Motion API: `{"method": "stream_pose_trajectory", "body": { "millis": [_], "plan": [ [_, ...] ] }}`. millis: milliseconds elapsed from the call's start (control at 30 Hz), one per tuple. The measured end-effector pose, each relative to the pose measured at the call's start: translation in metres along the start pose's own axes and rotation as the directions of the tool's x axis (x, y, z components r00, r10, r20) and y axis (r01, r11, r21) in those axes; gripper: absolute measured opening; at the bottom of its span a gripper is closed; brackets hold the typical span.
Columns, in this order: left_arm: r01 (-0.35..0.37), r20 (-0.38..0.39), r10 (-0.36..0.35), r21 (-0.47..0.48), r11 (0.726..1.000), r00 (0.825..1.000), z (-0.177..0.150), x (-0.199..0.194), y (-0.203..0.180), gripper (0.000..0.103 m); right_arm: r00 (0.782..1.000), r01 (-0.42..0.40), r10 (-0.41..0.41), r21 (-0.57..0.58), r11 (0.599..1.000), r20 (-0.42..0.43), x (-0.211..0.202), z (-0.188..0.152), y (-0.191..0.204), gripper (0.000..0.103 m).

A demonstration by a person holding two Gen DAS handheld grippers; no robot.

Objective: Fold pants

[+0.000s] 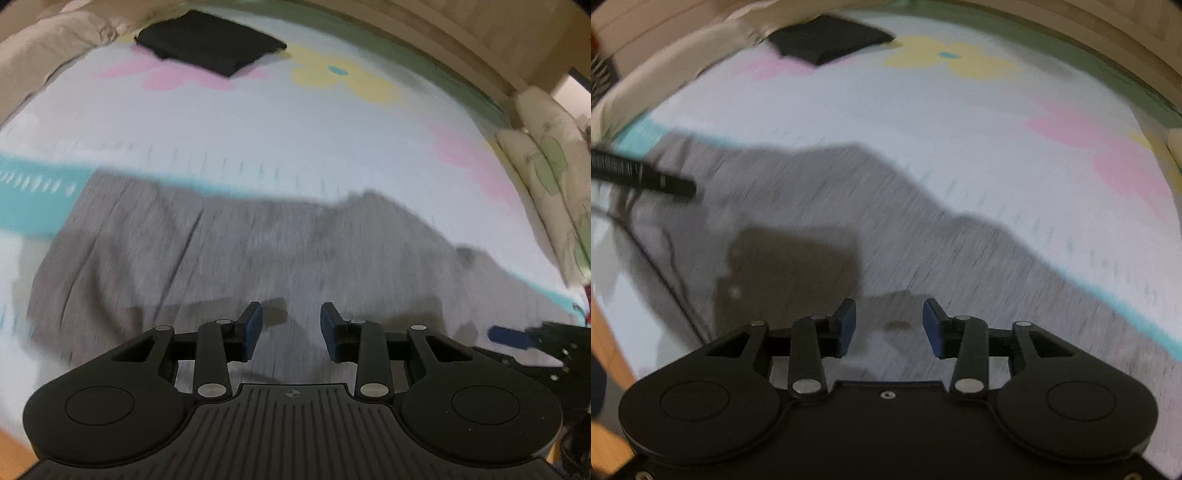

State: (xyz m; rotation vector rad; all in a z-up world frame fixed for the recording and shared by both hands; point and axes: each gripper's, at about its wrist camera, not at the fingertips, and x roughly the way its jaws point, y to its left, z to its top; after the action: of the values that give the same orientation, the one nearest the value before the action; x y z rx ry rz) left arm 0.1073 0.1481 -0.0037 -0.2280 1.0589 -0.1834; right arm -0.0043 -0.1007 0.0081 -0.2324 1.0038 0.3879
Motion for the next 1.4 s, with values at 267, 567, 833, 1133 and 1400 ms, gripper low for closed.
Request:
{"method": "stream_pose_trajectory", "body": {
  "millis": [267, 567, 833, 1133, 1400],
  "plan": [
    [-0.019, -0.039, 0.021, 0.043, 0.999, 0.999, -0.043, -0.012, -0.001, 0.033, 1.000, 0.001, -0.001, -0.011, 1.000, 0.023, 0.007, -0.001, 0.039, 0.051],
    [0.029, 0.070, -0.034, 0.076, 0.997, 0.997, -0.028, -0.017, -0.034, 0.034, 1.000, -0.013, 0.012, -0.046, 0.999, -0.007, 0.021, -0.026, 0.072, 0.051],
    [0.053, -0.084, -0.043, 0.129, 0.990, 0.996, -0.050, 0.048, -0.068, 0.034, 0.999, -0.032, 0.034, 0.083, 0.996, -0.014, -0.001, -0.035, 0.037, 0.057],
    [0.063, 0.028, -0.071, 0.221, 0.973, 0.997, -0.038, 0.028, -0.131, 0.034, 0.978, 0.197, -0.210, 0.428, 0.882, -0.019, -0.052, -0.063, -0.094, 0.084],
    [0.159, 0.013, -0.177, 0.384, 0.910, 0.984, -0.022, 0.058, -0.224, 0.034, 0.933, 0.331, -0.320, 0.736, 0.591, -0.163, -0.094, -0.120, -0.250, 0.084]
  ]
}}
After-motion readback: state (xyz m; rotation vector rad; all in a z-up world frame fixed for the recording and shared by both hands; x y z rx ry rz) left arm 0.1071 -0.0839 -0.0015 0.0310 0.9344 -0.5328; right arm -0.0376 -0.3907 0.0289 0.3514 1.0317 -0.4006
